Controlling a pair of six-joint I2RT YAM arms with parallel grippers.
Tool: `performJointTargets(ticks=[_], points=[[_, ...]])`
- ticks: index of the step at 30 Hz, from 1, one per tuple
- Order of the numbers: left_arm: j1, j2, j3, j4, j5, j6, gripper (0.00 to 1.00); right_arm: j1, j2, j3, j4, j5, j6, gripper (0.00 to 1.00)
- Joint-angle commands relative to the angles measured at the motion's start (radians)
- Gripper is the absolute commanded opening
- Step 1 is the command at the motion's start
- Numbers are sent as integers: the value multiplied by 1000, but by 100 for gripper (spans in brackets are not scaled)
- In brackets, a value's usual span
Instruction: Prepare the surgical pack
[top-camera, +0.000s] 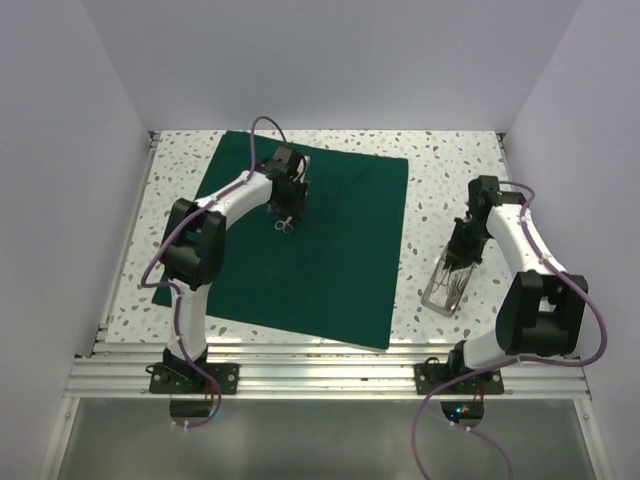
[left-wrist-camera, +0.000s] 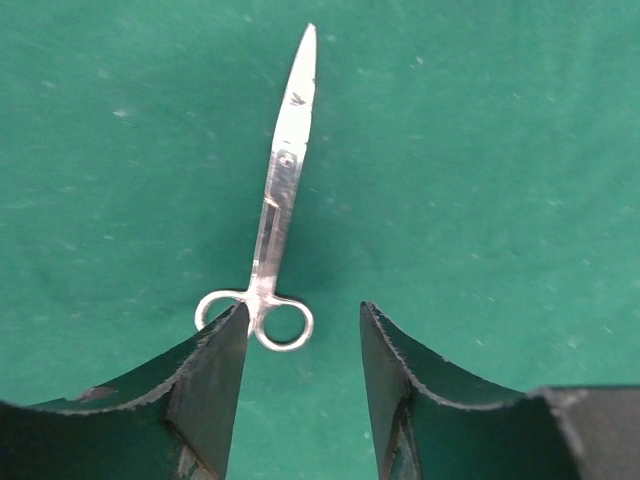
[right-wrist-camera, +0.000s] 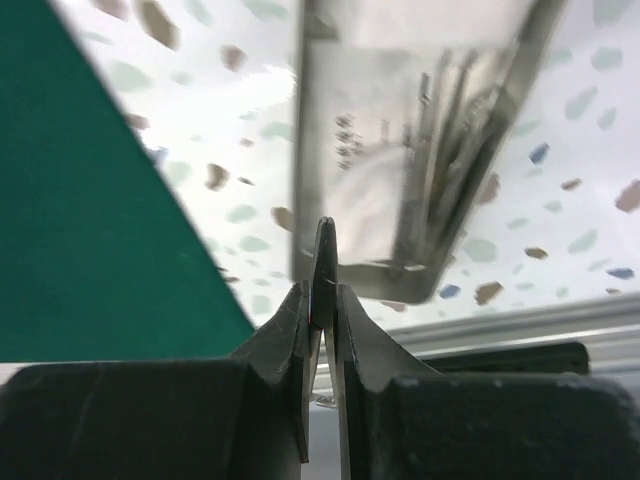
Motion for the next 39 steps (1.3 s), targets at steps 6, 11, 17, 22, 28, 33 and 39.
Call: performJointTargets(ticks=[6, 11, 17, 22, 28, 33, 39], points=[[-31, 9, 60, 64, -169, 44, 56, -17, 39, -98, 54, 133, -101, 0], [-32, 1, 69, 61, -182, 41, 59, -17, 126, -81, 116, 125, -75, 0], [-31, 14, 89, 38, -154, 54, 61, -21, 208, -52, 156, 126, -38, 0], [-32, 58, 150, -10, -128, 68, 61, -21, 228, -27, 149, 140, -6, 11], [-32, 101, 187, -24, -162, 77, 61, -19, 186, 6, 106, 160, -4, 35], [-32, 130, 187, -5, -188, 85, 58, -19, 157, 65, 43, 153, 7, 46], [-32, 179, 210, 13, -214, 113, 51, -19, 122, 127, 5, 82, 11, 48]])
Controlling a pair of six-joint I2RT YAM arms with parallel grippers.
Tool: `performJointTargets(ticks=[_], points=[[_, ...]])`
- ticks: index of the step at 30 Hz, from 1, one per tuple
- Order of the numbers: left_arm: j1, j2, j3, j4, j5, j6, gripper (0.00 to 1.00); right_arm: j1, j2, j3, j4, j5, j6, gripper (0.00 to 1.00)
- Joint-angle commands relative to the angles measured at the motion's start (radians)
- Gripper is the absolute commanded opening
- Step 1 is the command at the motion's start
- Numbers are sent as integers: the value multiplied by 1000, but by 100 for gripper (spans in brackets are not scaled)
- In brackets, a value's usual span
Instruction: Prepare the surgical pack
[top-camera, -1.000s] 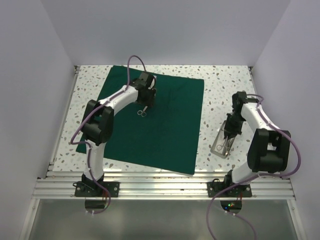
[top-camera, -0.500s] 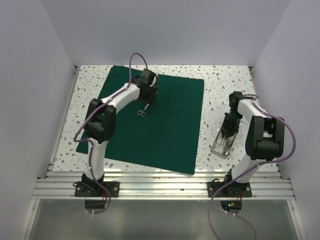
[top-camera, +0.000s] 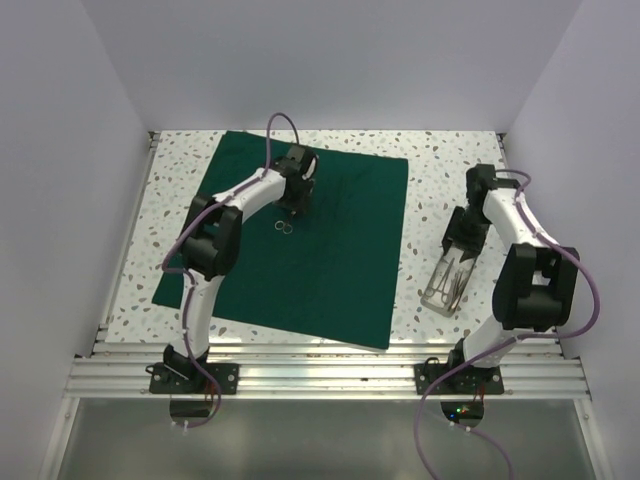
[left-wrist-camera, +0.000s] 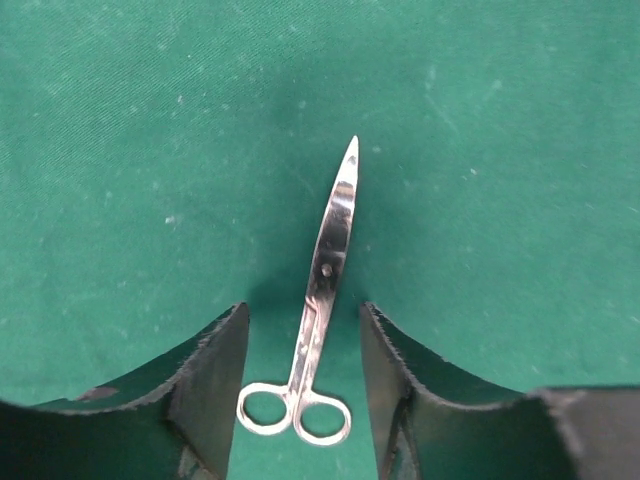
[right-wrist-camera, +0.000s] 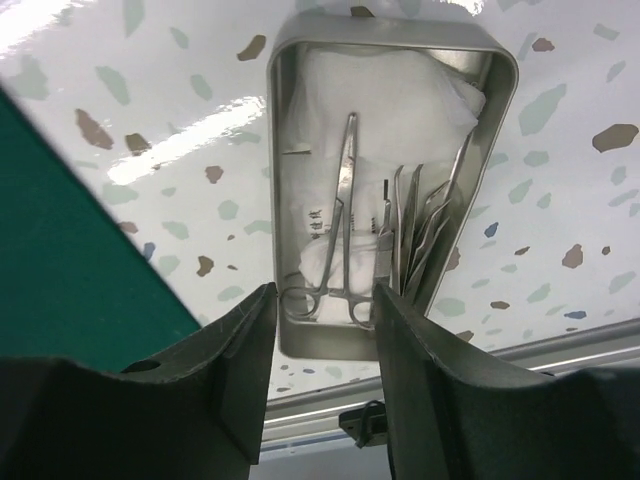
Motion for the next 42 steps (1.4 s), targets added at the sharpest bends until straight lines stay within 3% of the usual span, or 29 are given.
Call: performJointTargets(ticks=[1, 9, 21, 26, 28, 31, 36, 42], points=[[-1, 34, 47, 23, -34, 39, 47, -6, -59, 64, -52, -45, 13, 48], [-3, 60, 34, 43, -37, 34, 37, -6, -59, 103, -60, -101, 29, 48], [11, 16, 12, 47, -17, 34, 0, 80, -48, 165, -44, -178, 70, 48], [25, -43, 53, -3, 92, 8, 0, 212, 12, 205, 44, -296, 113, 51], [28, -76, 47, -14, 154, -14, 0, 238, 30, 186, 153, -399, 215, 58], [28, -125, 15, -11, 220, -53, 0, 268, 64, 123, 379, -497, 396, 60], [27, -224, -80, 40, 316, -94, 0, 369, 218, 207, 561, -519, 536, 61], [17, -283, -161, 75, 375, -120, 0, 466, 370, 363, 589, -483, 614, 61]])
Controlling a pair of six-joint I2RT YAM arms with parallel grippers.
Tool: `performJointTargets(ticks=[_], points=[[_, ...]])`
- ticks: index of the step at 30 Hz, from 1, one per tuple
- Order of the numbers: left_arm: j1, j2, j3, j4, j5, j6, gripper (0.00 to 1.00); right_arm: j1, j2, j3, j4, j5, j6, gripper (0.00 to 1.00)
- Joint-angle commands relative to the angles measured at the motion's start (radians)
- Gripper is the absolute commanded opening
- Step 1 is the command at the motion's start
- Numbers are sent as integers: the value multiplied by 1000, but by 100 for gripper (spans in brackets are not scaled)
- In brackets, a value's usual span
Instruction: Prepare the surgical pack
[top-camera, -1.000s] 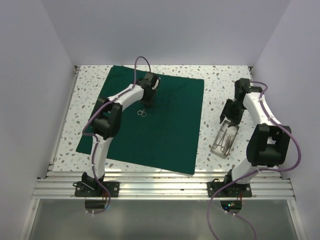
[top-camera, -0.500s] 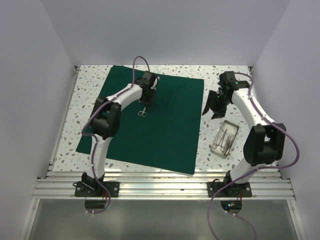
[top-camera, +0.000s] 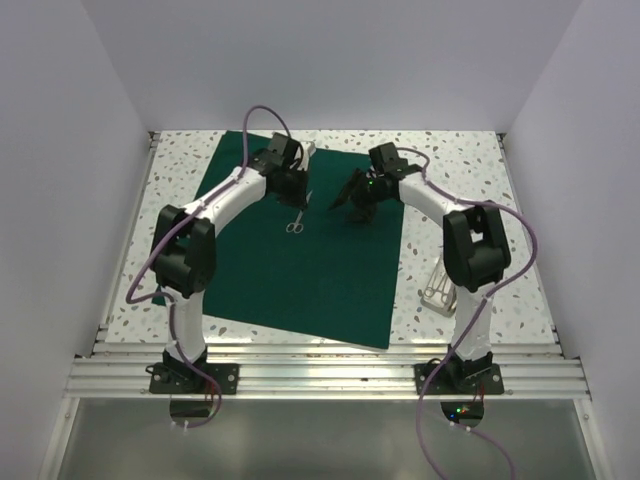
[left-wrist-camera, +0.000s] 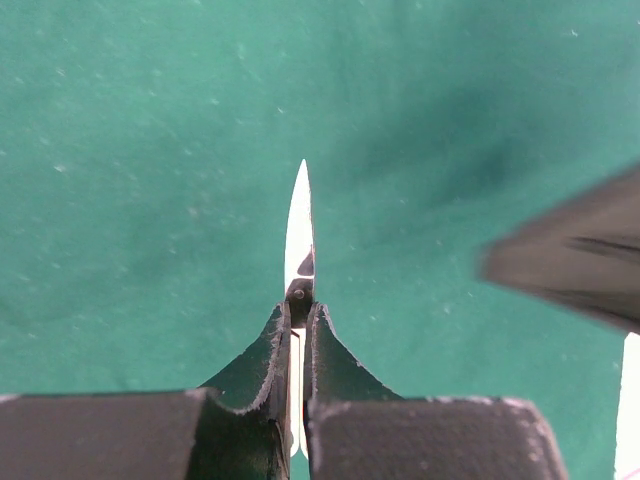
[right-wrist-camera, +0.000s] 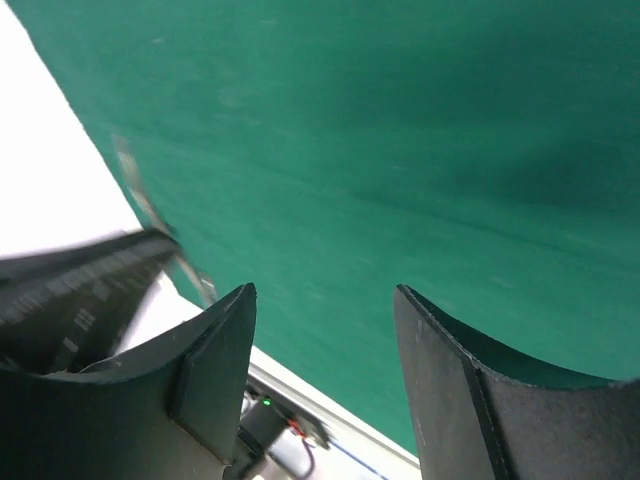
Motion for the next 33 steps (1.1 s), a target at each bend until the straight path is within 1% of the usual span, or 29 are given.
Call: performJointTargets(ticks=[1, 2, 5, 10, 16, 22, 25, 27, 28, 30, 33], points=[[-10, -68, -49, 59, 76, -43, 0, 49, 38, 104, 82, -18, 93, 61], [-11, -81, -66, 63, 82, -45, 0, 58, 48, 136, 79, -1, 93, 61], [-17, -97, -80, 66, 102, -51, 0, 84, 58, 166, 85, 31, 117, 61], [-28, -112, -92, 72, 126, -61, 0, 107, 97, 219, 62, 47, 119, 60], [-33, -157, -108, 77, 131, -61, 0, 132, 115, 218, 52, 54, 122, 57], [-36, -184, -123, 82, 145, -63, 0, 146, 120, 203, 65, 56, 122, 51], [-44, -181, -116, 83, 154, -66, 0, 155, 127, 210, 61, 45, 127, 42], [-47, -178, -106, 89, 165, -71, 0, 161, 126, 212, 53, 39, 127, 34], [-48, -169, -100, 92, 171, -71, 0, 161, 123, 200, 55, 36, 125, 20], [-53, -157, -79, 82, 183, -68, 0, 161, 109, 187, 44, 18, 117, 1], [-53, -141, -63, 80, 201, -66, 0, 150, 68, 142, 24, 19, 90, 0]])
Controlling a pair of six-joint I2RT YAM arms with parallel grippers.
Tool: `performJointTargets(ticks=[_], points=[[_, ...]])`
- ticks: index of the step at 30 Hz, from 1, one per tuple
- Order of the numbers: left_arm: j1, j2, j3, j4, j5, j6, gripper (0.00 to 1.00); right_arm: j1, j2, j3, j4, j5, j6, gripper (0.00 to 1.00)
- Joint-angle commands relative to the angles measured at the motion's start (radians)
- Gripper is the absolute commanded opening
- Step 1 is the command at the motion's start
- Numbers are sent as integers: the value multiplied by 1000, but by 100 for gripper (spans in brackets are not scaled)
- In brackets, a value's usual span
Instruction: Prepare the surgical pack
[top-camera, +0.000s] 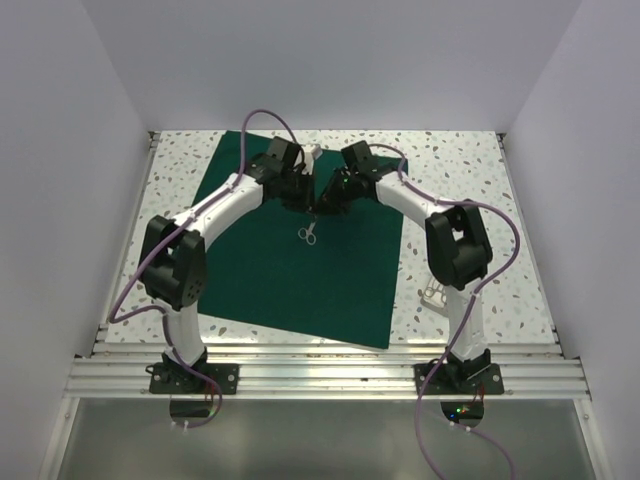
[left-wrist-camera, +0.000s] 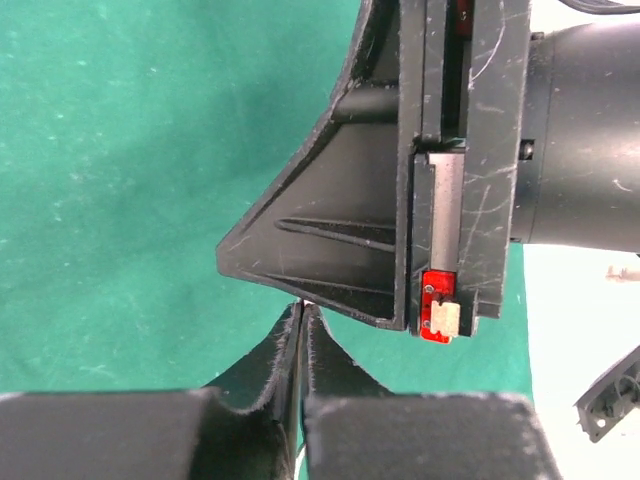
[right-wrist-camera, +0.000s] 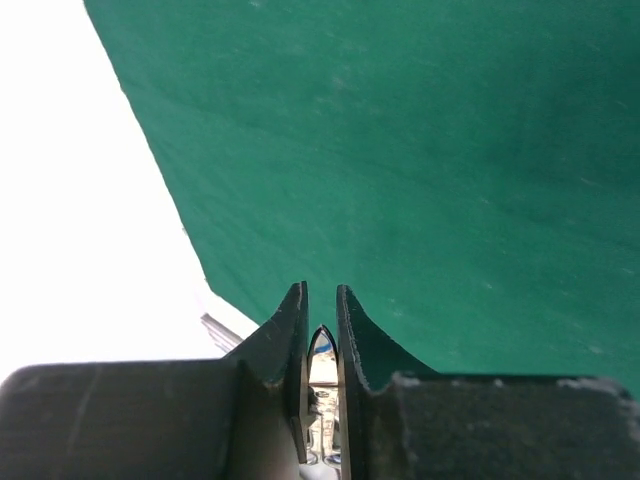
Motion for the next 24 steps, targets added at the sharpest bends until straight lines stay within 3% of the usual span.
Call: performJointTargets(ticks=[1, 4, 7, 10, 13, 20, 24], points=[[-11, 1, 57, 42, 63, -8, 8, -23, -67, -53, -45, -2, -25, 0], [-4, -6, 68, 19, 51, 6, 39, -78, -145, -116, -155, 15, -77, 0], [15, -40, 40, 12, 8, 42, 52, -228, -279, -205, -322, 41, -184, 0], [42, -58, 3, -22, -27, 85, 54, -369, -399, -251, -583, 149, -339, 0], [73, -92, -57, -5, -41, 99, 54, -478, -475, -283, -729, 272, -489, 0], [96, -132, -115, -24, -73, 75, 54, -595, -513, -340, -770, 475, -653, 0], [121, -173, -162, -25, -110, 73, 55, -614, -478, -423, -712, 497, -686, 0]])
